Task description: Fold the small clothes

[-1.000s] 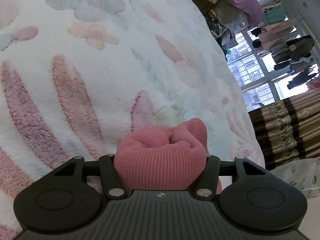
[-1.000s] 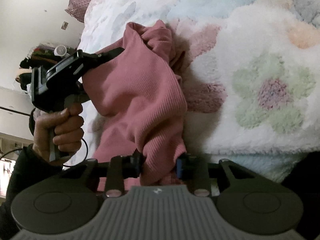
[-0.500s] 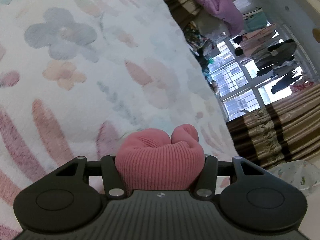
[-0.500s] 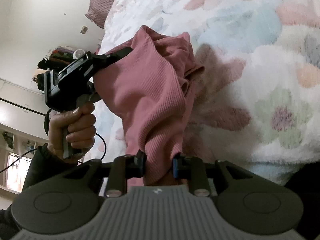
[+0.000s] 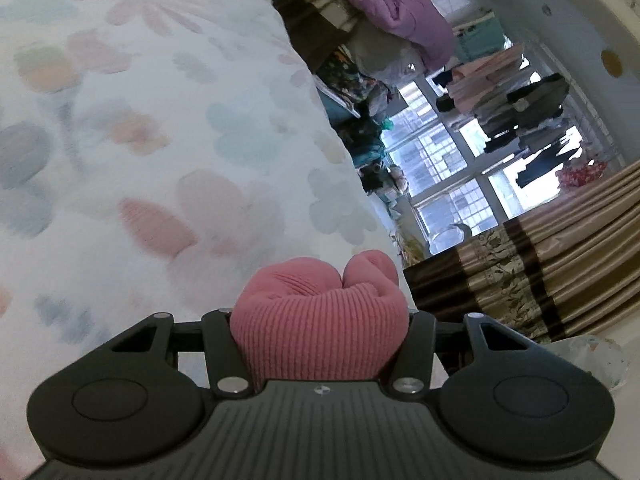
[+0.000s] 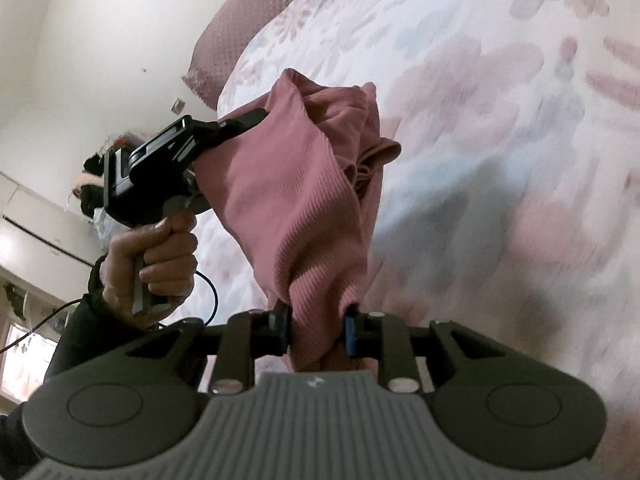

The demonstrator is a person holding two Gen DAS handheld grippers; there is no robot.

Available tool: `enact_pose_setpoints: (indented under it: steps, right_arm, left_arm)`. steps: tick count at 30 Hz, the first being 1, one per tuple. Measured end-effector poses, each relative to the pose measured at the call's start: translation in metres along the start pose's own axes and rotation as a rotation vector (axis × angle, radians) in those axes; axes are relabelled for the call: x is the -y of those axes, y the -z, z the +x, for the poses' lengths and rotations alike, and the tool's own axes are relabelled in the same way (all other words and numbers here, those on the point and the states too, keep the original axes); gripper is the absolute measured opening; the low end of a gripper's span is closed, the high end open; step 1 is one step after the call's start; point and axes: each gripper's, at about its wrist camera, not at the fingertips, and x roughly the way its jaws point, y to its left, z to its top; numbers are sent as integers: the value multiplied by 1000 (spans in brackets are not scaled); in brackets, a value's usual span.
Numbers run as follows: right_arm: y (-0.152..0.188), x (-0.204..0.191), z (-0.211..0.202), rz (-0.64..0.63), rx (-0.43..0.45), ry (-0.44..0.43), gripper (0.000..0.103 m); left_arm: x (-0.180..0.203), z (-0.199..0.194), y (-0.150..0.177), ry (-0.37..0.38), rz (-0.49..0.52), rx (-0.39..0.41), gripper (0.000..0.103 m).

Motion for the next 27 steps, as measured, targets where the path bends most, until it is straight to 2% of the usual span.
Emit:
enact_pose_setpoints:
  steps: [3,7,12,15,16,18,20,21,23,25,27]
  right_arm:
    - [-30,31,-1,32,9,3,21]
    - [-53,90,15,159,3,-19,21]
    - [-52,154,44,311,-17,-40,20]
    - [-42,172,51,350,-8,-63,23]
    - [-38,175,50,354,0,-70,24]
    - [-31,170,46,323,-1,-53,31]
    - [-27,160,36,243,-14,20,35]
    - [-29,151,31,190,-22,59,38]
    - [-27,131,20,77,-30,158,39]
    - [-26,111,10,-41,-15,257,40]
    - [-27,88,1,-157,34,346,41]
  left_arm:
    - [2,46,-22,-10,2,-31,58]
    - [-19,107,-37,-45,-17,-85,58]
    - [-62,171,-30,-145,-31,-149,58]
    - [-83,185,-27,-142,-66,-132,63]
    - [-88,185,-27,-131,-84,-125,63]
    - [-92,183,-32,-114,-105,-118,63]
    - [-84,174,-41,-123,-80,-93,63]
    - [-78,166,-46,-123,-59,-62,61]
    - [-67,137,-61,-85,-50,55,62]
    - [-57,106,-68,-48,-68,141,68]
    - [-45,73,-55,4,-44,174,76]
